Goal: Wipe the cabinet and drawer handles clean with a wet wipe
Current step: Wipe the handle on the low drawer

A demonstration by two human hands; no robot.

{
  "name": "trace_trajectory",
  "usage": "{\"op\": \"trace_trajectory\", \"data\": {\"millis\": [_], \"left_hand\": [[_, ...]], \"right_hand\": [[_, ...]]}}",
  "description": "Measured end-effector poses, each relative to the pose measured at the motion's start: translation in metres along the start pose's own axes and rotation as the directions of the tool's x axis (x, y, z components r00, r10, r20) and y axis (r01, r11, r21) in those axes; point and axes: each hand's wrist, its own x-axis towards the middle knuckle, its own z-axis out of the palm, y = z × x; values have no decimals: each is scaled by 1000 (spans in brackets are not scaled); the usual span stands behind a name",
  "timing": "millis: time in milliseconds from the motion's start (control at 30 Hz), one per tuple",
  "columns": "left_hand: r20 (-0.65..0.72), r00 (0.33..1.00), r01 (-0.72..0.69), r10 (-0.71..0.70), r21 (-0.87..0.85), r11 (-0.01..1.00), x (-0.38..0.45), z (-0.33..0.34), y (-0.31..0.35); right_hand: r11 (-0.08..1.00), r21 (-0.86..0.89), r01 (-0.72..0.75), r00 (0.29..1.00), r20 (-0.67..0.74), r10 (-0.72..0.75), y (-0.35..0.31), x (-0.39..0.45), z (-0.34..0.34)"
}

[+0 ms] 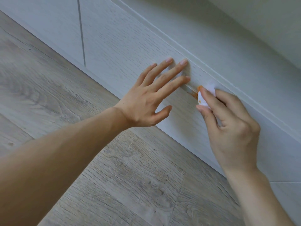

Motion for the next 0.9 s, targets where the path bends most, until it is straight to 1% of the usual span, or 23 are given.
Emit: {"op": "trace_trajectory", "data": {"millis": [67,100,233,333,400,500,600,667,733,833,900], "left_hand": [[-2,1000,-2,2,5,1000,0,0,0],[-5,1000,0,0,6,1000,0,1,1],[-18,1000,22,-22,-10,1000,0,3,4],[-24,1000,15,-15,-3,1000,0,4,2],[-28,999,17,-17,0,1000,0,4,2],[-32,999,19,-20,-3,1000,0,5,3],[-33,999,11,-11,0,1000,0,6,1],[-32,999,4,-4,10,1000,0,6,-1],[-37,999,-1,2,16,1000,0,6,-1],[-50,999,6,-5,8,1000,0,8,1],[-46,999,-2,2,3,1000,0,8,0]], "right_hand": [[1000,-14,13,1000,-14,-13,-1,3,1],[1000,-1,-3,999,-34,3,-1,6,4],[983,151,-106,989,-86,119,-6,7,12],[971,202,-129,981,-115,154,-6,4,13],[978,188,-91,984,-133,117,-5,5,14],[994,114,2,991,-132,13,0,3,13],[994,17,107,993,-57,-106,9,-2,6],[989,-13,150,988,-30,-151,13,-1,3],[991,13,136,990,-44,-135,12,3,7],[996,61,58,996,-74,-54,9,2,10],[996,31,78,994,-78,-75,11,-3,8]]}}
